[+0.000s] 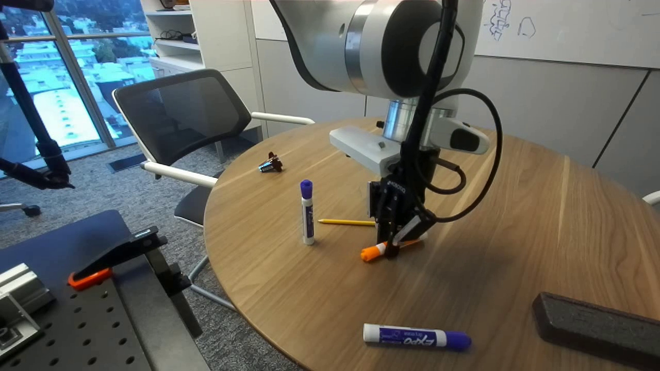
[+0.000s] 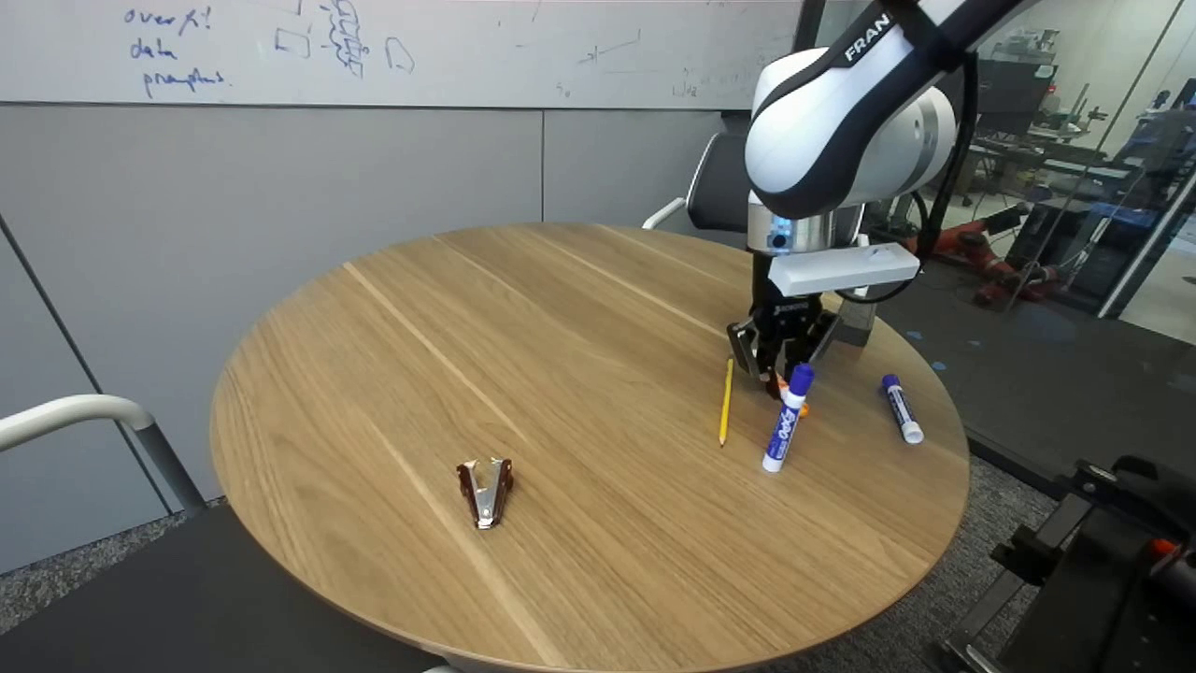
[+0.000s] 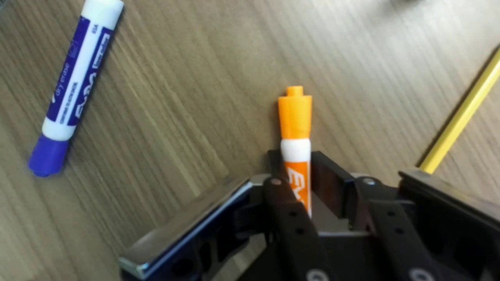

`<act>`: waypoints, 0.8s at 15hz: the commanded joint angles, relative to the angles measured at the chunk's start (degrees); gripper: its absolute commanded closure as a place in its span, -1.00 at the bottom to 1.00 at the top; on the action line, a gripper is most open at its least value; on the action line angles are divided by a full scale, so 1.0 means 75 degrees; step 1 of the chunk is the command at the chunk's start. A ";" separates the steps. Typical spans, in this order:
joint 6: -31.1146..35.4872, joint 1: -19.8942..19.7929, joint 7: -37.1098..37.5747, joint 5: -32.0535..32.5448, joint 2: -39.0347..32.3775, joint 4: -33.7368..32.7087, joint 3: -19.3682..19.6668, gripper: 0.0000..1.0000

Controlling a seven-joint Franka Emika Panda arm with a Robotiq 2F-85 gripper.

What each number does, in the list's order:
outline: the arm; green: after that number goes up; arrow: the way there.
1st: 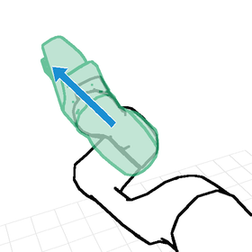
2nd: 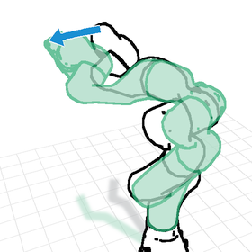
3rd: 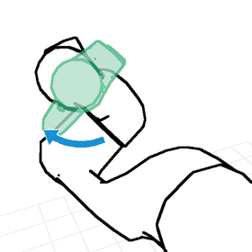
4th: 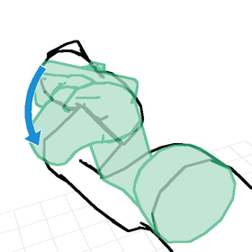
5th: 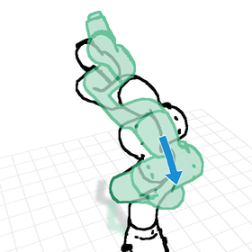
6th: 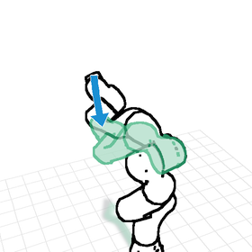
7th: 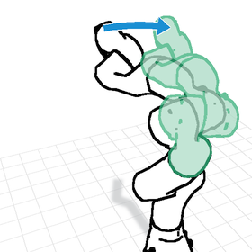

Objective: Pick the orange marker and move it to the left on the table

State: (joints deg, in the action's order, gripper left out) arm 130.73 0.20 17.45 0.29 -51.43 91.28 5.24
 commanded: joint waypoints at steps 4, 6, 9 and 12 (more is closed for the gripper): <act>0.0412 0.0418 0.0099 0.0536 0.2311 0.1813 0.0516 0.89; 0.0271 0.0556 -0.0086 0.0819 0.3063 0.2435 0.0352 0.89; 0.0292 0.1044 -0.0160 0.1399 0.3865 0.3371 0.0047 0.89; 0.0382 0.1711 0.0320 0.2041 0.4328 0.4177 -0.0312 0.89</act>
State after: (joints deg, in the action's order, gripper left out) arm 131.63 9.28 16.87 10.87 -23.78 115.04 4.95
